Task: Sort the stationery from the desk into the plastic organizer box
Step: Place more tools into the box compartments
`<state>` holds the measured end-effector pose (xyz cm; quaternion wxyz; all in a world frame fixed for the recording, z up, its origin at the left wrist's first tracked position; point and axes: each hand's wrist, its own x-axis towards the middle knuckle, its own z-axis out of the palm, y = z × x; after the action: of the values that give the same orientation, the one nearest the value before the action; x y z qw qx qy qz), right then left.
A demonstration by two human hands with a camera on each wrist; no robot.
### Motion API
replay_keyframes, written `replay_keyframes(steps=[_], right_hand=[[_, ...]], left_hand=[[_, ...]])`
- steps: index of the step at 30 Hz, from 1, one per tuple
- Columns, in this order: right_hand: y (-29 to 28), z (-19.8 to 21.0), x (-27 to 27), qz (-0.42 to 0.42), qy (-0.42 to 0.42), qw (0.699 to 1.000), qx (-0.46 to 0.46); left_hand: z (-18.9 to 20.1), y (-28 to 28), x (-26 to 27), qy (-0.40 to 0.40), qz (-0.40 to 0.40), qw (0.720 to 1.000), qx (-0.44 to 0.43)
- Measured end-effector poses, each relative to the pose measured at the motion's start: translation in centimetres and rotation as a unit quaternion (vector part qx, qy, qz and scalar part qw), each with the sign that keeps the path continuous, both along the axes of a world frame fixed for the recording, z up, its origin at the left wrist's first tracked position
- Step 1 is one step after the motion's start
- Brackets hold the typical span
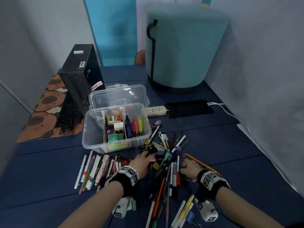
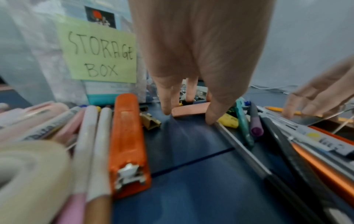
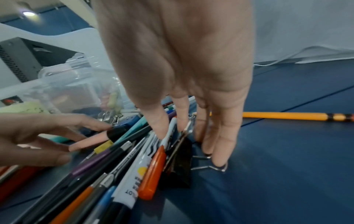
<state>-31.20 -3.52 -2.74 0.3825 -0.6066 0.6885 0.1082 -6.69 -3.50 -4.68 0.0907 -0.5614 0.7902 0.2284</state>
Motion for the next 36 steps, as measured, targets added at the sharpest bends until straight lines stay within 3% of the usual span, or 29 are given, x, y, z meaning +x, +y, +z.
replay_keyframes(steps=[6, 9, 12, 17, 20, 23, 25, 28, 30, 33, 36], right_hand=[[-2.7, -0.4, 1.7, 0.061, 0.023, 0.998, -0.017], [-5.4, 0.2, 1.9, 0.009, 0.050, 0.994, -0.094], [-8.4, 1.2, 3.4, 0.024, 0.017, 0.984, -0.174], [-11.7, 0.4, 6.3, 0.101, 0.033, 0.985, -0.136], [-12.7, -0.5, 7.7, 0.136, 0.065, 0.984, -0.091], [-13.0, -1.3, 8.7, 0.154, 0.105, 0.977, -0.104], [-13.3, -1.8, 8.8, 0.130, 0.105, 0.979, -0.116], [-14.3, -1.8, 8.1, 0.062, 0.056, 0.994, -0.076], [-15.2, -1.5, 7.5, 0.047, 0.008, 0.997, -0.065], [-15.8, -0.8, 6.1, 0.012, -0.053, 0.994, -0.098], [-15.6, 0.0, 4.3, -0.060, -0.125, 0.980, -0.145]], left_hand=[[-0.1, 1.4, 2.3, 0.001, -0.006, 1.000, 0.011], [0.1, 1.5, 2.4, 0.003, -0.007, 1.000, 0.010], [0.2, 1.4, 2.2, 0.005, 0.004, 1.000, 0.004], [1.4, 1.5, 1.8, -0.018, -0.004, 0.999, -0.028], [3.6, 0.9, 1.5, 0.002, -0.004, 0.987, -0.161], [6.4, -0.1, 1.7, 0.042, 0.039, 0.946, -0.318], [8.1, -1.0, 2.4, 0.063, 0.090, 0.932, -0.346], [9.4, -2.9, 3.3, 0.024, 0.143, 0.929, -0.341], [9.7, -4.4, 3.8, -0.030, 0.142, 0.951, -0.272], [9.0, -6.3, 4.1, -0.109, 0.094, 0.982, -0.126], [8.0, -7.7, 4.4, -0.180, 0.023, 0.980, -0.084]])
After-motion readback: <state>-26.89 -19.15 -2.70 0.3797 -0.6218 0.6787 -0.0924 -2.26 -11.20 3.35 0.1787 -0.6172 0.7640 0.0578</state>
